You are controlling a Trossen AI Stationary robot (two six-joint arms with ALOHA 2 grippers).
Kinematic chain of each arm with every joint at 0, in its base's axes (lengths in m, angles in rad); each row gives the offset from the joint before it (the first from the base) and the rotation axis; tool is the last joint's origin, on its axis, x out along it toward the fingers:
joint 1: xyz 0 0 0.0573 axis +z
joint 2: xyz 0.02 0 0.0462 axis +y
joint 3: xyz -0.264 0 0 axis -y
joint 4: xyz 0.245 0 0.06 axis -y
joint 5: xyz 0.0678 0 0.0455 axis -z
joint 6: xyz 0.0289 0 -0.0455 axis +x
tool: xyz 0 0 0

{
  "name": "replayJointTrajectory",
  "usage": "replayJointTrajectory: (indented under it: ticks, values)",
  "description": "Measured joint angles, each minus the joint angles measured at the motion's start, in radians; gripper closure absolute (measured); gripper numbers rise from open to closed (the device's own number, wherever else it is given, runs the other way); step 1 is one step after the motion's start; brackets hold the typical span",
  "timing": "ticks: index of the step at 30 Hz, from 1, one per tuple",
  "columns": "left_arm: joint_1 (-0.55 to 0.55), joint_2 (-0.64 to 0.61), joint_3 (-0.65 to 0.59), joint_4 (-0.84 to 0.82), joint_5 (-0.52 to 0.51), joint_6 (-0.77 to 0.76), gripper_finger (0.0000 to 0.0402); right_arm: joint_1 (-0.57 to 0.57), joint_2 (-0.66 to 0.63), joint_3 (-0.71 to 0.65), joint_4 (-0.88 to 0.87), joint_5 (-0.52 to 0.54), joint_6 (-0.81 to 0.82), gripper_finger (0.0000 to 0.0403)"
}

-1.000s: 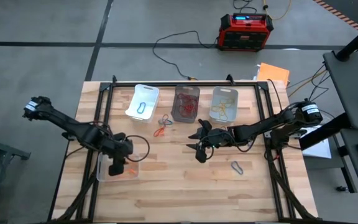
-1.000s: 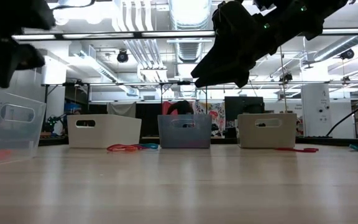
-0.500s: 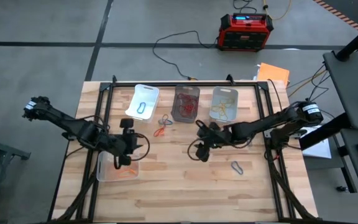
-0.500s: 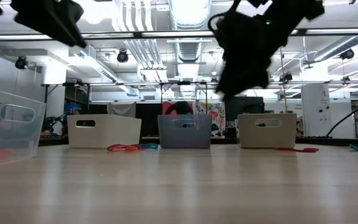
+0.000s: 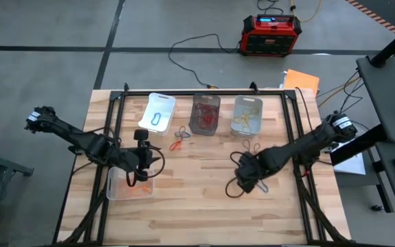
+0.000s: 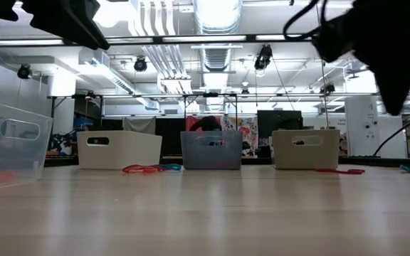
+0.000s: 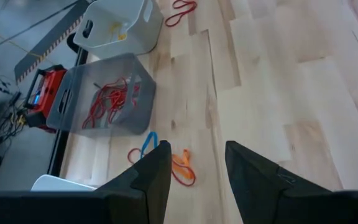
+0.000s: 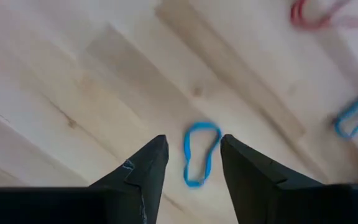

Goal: Sort rubber bands into baskets
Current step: Put the blue rubber band into the white bin

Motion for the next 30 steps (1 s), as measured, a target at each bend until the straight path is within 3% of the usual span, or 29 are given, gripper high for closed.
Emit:
replayJointTrajectory:
  ticks: [9, 14, 19, 30]
  values:
    - [0.0, 0.001, 0.0, 0.01, -0.003, 0.0, 0.0265, 0.095, -0.001, -0.129, 0.076, -0.096, 0.188, 0.025]
    - [0.0, 0.001, -0.001, 0.023, -0.003, 0.0, 0.0265, 0.1, -0.001, -0.219, 0.242, -0.093, 0.193, 0.023]
    - [0.0, 0.002, -0.001, 0.026, -0.003, 0.0, 0.0265, 0.098, -0.001, -0.285, 0.276, -0.054, 0.194, 0.0218]
    - [0.0, 0.002, -0.002, 0.036, -0.003, 0.0, 0.0265, 0.098, -0.004, -0.373, 0.413, -0.022, 0.193, 0.0233]
